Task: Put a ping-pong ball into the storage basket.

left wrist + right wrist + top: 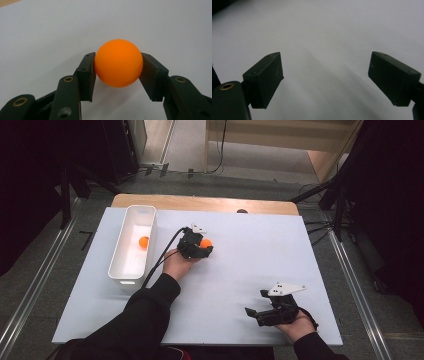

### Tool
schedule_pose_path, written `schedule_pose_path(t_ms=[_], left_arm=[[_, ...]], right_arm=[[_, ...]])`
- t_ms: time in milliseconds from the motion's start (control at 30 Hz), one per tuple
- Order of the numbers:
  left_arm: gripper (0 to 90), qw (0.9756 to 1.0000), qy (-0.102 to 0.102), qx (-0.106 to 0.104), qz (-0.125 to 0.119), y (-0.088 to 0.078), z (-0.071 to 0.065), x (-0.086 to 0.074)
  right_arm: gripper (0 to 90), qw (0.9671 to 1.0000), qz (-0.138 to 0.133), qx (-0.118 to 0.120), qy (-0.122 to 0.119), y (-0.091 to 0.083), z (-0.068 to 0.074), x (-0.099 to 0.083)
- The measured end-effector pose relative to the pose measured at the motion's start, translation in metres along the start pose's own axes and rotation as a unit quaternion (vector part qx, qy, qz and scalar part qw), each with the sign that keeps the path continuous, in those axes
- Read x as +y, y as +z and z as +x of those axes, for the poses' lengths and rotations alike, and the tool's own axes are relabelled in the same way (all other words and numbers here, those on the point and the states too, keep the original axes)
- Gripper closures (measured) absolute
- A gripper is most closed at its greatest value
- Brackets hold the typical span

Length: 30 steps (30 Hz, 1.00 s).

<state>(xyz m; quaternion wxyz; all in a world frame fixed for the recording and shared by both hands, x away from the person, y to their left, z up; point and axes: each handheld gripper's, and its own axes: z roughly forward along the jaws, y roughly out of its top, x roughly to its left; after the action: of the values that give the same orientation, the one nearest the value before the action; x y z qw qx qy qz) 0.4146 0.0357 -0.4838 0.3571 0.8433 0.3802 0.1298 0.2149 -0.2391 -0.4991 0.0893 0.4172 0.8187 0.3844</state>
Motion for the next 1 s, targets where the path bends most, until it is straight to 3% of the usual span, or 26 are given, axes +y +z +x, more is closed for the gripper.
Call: schedule_pose_path(t_ms=[333, 467, 667, 1000], left_arm=[[50.7, 0.9997, -0.005, -0.022, 0.009, -0.016, -0.003, 0.005], [50.7, 0.9992, -0.017, -0.036, 0.007, -0.023, -0.002, 0.009], [50.7, 0.9991, -0.002, -0.040, 0.013, -0.031, -0.005, 0.010], [50.7, 0.9988, 0.004, -0.047, 0.015, -0.045, -0.006, 0.011]], right_arm=[[11.1, 1.0000, 0.000, 0.000, 0.001, 0.000, 0.000, 0.000], [11.1, 1.0000, 0.000, 0.000, 0.001, 0.000, 0.000, 0.000], [11.1, 1.0000, 0.003, 0.000, 0.002, 0.000, 0.000, 0.000], [11.1, 1.0000, 0.002, 0.001, 0.002, 0.000, 0.000, -0.001]])
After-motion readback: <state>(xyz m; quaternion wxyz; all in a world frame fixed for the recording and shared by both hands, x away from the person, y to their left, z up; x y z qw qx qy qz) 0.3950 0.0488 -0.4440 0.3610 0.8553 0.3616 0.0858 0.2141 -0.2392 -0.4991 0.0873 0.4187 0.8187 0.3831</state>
